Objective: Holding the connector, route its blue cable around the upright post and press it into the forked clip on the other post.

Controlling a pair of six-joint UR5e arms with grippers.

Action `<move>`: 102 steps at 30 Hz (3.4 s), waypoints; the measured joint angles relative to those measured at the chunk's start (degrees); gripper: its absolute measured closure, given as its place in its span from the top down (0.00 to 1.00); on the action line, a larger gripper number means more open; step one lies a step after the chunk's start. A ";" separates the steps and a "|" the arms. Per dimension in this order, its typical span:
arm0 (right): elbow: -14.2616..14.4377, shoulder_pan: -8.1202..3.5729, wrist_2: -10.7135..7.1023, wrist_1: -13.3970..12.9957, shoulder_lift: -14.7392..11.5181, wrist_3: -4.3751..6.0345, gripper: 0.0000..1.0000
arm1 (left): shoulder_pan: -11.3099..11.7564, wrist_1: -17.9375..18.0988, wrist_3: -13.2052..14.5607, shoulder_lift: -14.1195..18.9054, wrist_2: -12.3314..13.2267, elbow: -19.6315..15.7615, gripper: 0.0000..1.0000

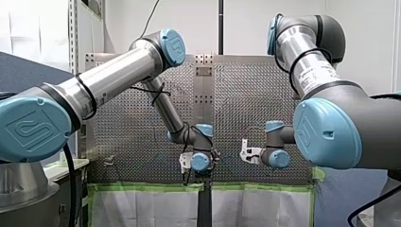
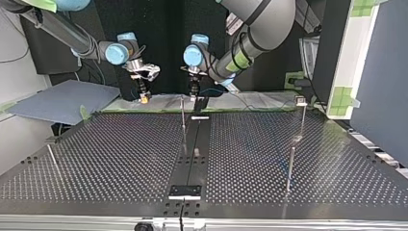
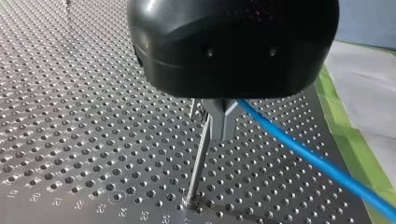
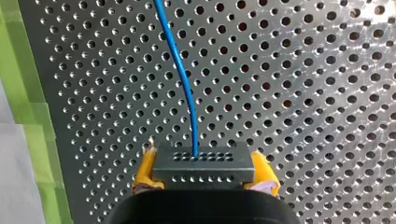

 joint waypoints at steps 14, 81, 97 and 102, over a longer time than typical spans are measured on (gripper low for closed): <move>-0.05 -0.30 0.00 -0.08 0.00 0.00 0.00 | 0.48 0.03 -0.97 -0.01 1.62 0.40 0.00; -1.76 -1.45 2.38 -0.92 0.52 0.08 0.00 | 5.21 -5.85 -5.92 -2.92 8.60 6.27 0.52; -1.77 -1.17 2.28 -0.84 0.56 0.09 0.00 | 4.27 -9.79 -2.96 -2.84 12.68 6.27 1.00; -1.77 -1.18 2.16 -0.70 0.60 0.09 0.00 | 4.22 -12.03 -2.53 -2.83 15.01 6.27 1.00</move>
